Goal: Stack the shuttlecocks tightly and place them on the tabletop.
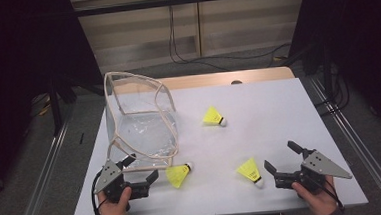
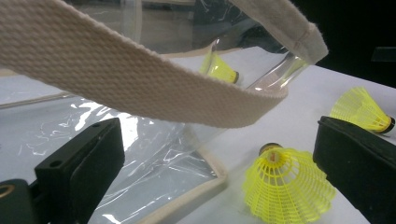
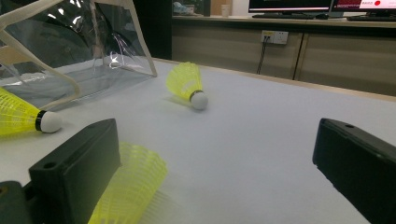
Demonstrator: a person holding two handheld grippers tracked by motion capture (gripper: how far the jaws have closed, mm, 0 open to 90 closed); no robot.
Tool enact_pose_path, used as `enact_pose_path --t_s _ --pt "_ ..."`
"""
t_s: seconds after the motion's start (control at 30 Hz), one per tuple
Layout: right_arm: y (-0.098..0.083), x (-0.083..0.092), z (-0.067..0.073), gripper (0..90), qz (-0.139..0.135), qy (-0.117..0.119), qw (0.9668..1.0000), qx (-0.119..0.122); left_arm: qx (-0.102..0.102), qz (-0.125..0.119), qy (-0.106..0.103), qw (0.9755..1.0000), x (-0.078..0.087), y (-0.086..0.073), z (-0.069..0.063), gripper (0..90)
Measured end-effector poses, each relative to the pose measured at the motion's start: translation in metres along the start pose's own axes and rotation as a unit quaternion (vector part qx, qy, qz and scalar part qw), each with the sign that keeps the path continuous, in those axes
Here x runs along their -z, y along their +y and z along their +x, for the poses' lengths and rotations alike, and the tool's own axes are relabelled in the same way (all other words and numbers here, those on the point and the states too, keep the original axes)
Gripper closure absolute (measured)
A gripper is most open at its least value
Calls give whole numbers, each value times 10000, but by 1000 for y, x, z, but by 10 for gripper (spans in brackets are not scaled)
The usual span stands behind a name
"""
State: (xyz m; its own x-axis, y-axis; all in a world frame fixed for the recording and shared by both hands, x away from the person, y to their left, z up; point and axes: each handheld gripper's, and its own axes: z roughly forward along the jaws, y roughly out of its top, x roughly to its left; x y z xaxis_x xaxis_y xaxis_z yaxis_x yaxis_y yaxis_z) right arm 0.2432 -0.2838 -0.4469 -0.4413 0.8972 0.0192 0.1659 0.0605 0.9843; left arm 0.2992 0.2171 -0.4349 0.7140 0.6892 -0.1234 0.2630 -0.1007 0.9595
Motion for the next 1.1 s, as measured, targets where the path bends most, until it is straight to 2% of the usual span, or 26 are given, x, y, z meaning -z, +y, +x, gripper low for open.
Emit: enact_pose_path --t_s 0.37,0.6,0.67,0.77,0.87,1.03,1.1 --pt "1 0 0 4 -6 31 10000 48 4 135 -135 9998 -5 0 -6 22" --pt "1 0 -1 5 -18 40 10000 62 -62 272 -205 9994 -7 0 -10 25" --pt "1 -1 -1 7 -12 36 10000 61 16 338 -251 9991 -8 0 -11 29" --pt "1 -1 0 7 -11 48 10000 65 31 357 -268 9990 -9 -1 -11 30" --pt "1 -2 0 7 -16 53 10000 65 -29 423 -226 9988 -9 0 -13 34" --pt "1 -2 0 9 -11 63 10000 76 -42 469 -351 9983 -10 0 -16 53" --pt "1 -2 -1 10 -14 66 9999 102 -114 571 -363 9976 -13 0 -18 70"
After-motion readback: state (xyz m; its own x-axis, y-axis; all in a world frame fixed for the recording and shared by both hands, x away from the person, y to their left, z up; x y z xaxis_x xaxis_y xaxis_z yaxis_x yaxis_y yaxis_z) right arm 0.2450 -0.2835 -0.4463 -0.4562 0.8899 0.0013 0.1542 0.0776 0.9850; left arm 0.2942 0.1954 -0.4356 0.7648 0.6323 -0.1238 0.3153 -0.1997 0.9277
